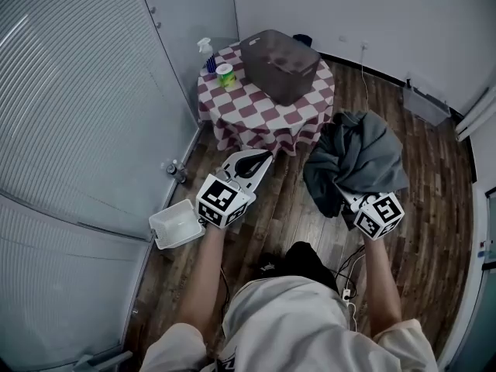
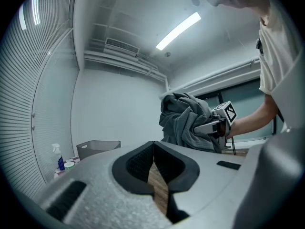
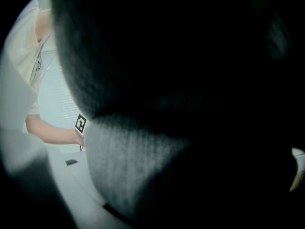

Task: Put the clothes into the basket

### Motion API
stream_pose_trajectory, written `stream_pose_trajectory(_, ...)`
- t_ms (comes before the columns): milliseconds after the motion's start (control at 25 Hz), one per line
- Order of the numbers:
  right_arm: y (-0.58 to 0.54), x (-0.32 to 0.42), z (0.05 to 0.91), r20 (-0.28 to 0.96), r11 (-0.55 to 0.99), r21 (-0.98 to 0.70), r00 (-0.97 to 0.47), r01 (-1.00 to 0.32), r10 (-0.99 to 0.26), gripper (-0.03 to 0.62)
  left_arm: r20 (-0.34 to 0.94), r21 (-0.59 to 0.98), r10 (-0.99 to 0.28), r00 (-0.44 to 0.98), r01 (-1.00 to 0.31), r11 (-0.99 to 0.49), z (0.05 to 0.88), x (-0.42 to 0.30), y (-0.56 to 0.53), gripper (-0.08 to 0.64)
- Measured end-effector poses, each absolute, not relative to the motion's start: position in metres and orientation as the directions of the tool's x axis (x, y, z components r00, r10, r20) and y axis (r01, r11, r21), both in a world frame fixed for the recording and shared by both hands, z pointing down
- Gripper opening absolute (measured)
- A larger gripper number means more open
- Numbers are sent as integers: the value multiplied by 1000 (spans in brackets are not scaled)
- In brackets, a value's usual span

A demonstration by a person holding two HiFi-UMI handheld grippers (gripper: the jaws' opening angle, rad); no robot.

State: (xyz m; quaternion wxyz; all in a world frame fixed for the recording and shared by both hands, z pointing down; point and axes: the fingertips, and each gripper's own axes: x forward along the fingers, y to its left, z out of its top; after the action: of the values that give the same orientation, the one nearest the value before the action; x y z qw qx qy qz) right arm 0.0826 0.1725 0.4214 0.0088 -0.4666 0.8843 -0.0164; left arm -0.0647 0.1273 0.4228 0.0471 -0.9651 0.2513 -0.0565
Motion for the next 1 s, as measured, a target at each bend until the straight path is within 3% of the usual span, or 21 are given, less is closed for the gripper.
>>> stream_pose_trajectory(440, 147, 85, 425, 11, 563, -22, -563, -826, -826, 252, 84, -87, -497, 863, -491, -867, 425, -86, 98, 15)
stream_pose_trajectory(680, 114, 83, 418, 15, 570, -15, -570, -821, -821, 252, 126, -123, -440, 889, -426, -896, 419, -86, 95, 15)
stream_pose_trajectory(880, 80, 81, 407, 15, 590, 20, -590, -807, -807, 253, 44, -42, -463, 885, -462, -886, 412, -96, 76, 15)
stream_pose_trajectory(1000, 63, 83, 408, 17, 599, 21, -599, -801, -801, 253, 64, -29, -473, 879, -472, -881, 423, -96, 64, 15)
